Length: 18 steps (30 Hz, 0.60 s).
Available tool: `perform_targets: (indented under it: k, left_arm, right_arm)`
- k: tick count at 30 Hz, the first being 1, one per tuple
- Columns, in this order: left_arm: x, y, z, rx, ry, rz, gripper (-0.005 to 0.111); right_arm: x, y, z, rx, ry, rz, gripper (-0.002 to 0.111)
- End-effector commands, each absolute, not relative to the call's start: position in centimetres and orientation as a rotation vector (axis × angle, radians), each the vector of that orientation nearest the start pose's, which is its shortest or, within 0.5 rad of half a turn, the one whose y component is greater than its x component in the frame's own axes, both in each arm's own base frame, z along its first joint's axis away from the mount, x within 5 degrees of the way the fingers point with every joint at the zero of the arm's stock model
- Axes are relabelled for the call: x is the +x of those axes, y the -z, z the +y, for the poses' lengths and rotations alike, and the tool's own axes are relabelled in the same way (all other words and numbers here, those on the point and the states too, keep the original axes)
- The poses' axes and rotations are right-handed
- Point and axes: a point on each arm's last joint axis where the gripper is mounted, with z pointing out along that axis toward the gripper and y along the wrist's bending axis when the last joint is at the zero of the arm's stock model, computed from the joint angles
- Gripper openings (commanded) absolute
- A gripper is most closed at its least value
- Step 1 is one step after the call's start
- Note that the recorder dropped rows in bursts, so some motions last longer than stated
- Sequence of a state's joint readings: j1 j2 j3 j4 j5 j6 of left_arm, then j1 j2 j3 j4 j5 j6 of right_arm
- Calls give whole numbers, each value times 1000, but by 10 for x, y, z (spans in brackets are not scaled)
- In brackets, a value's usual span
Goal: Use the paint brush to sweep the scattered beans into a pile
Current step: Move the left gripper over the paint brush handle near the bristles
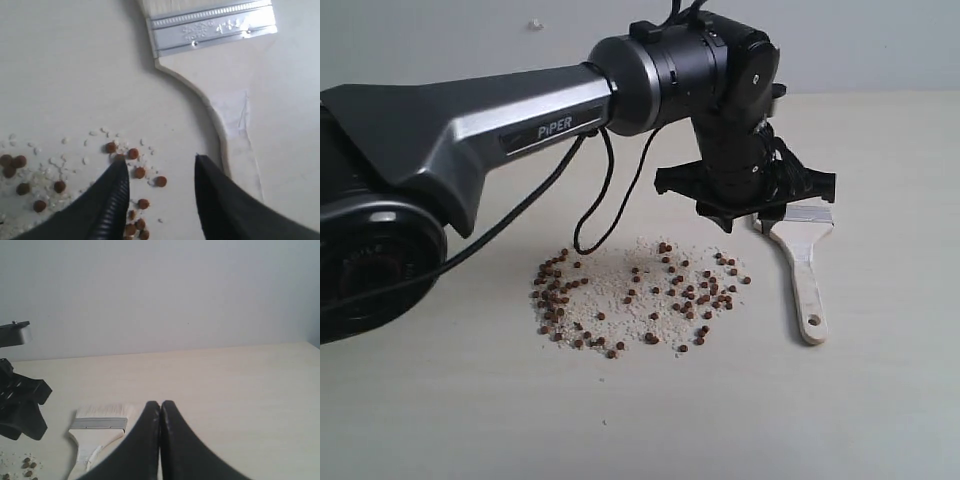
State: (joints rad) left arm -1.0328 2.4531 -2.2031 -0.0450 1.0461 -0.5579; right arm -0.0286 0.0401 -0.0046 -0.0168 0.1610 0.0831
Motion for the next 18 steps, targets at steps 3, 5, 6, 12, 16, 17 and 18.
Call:
perform_targets:
  k: [3,5,6,12,16,17,18]
  left_arm:
    - [246,-167,-483,774,504,2742,42]
    - [245,-160,-489,779,516,2730,42]
    - [245,-155,-489,782,506,2738,42]
    - [248,-146,-495,766,550,2704,42]
    - [249,-148,-498,773,584,2670,42]
    - [250,-147,-498,773,583,2670,42]
    - [250,-144,-498,774,579,2674,42]
  right_arm:
    - [59,-198,-2,79,-15,1663,0]
    - [59,-198,-2,79,-15,1663,0]
    - [59,-198,-2,79,-15,1663,0]
    - [59,-198,-2,79,-15,1663,0]
    - [59,-198,-2,79,-15,1663,0]
    - [59,-198,-2,79,-15,1663,0]
    - [59,-198,-2,79,-15,1663,0]
